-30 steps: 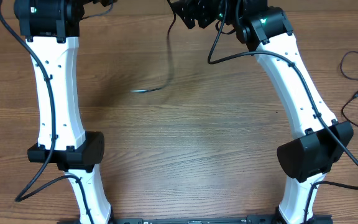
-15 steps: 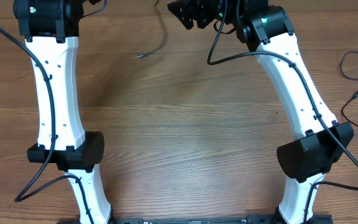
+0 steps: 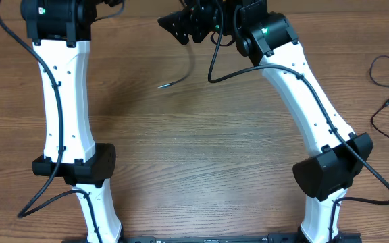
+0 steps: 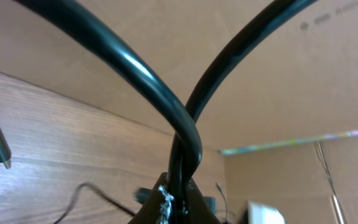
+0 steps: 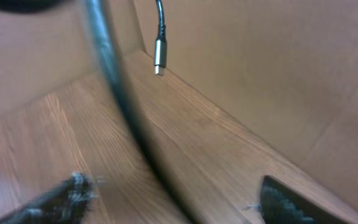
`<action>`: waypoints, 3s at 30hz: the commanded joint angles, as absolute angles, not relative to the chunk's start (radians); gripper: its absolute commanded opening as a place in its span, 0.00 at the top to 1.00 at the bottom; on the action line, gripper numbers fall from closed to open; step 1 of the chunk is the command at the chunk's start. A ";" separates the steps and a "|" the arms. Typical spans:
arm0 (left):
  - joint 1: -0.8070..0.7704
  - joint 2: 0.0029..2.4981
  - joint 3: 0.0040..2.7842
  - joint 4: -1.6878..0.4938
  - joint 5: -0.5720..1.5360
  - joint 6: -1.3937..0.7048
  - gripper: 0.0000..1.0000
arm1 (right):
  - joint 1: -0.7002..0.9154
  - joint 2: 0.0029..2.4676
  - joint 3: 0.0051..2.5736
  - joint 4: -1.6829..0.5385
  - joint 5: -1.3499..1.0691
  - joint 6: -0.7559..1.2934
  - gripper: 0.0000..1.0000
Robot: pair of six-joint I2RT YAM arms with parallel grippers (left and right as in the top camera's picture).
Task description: Untangle cables
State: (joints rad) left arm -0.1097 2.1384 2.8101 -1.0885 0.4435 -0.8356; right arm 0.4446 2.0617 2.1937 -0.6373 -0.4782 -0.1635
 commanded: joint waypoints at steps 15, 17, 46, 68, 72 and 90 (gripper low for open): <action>0.031 2.130 2.821 -1.059 0.636 -0.738 0.18 | 0.280 2.091 2.226 -0.721 -0.273 -0.155 0.96; 0.041 2.130 2.821 -1.034 0.662 -0.740 0.00 | 0.265 2.091 2.226 -0.737 -0.311 -0.155 0.96; -0.067 2.140 2.783 -1.126 0.242 -0.118 0.00 | 0.330 1.810 2.227 -0.842 -0.326 -0.155 0.96; -0.137 2.424 2.783 -1.066 0.937 -0.254 0.00 | 0.330 1.756 2.227 -0.903 -0.327 -0.154 0.96; -0.135 2.455 2.783 -1.076 0.995 -0.379 0.00 | 0.330 1.756 2.227 -0.904 -0.327 -0.154 0.96; -0.183 2.578 2.783 -0.987 1.025 -0.900 0.11 | 0.330 1.756 2.227 -0.913 -0.327 -0.154 0.96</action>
State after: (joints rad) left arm -0.1642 2.5526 2.7754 -1.0008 0.9997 -0.7895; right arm 0.3344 1.7607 2.2124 -0.9165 -0.3325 -0.1574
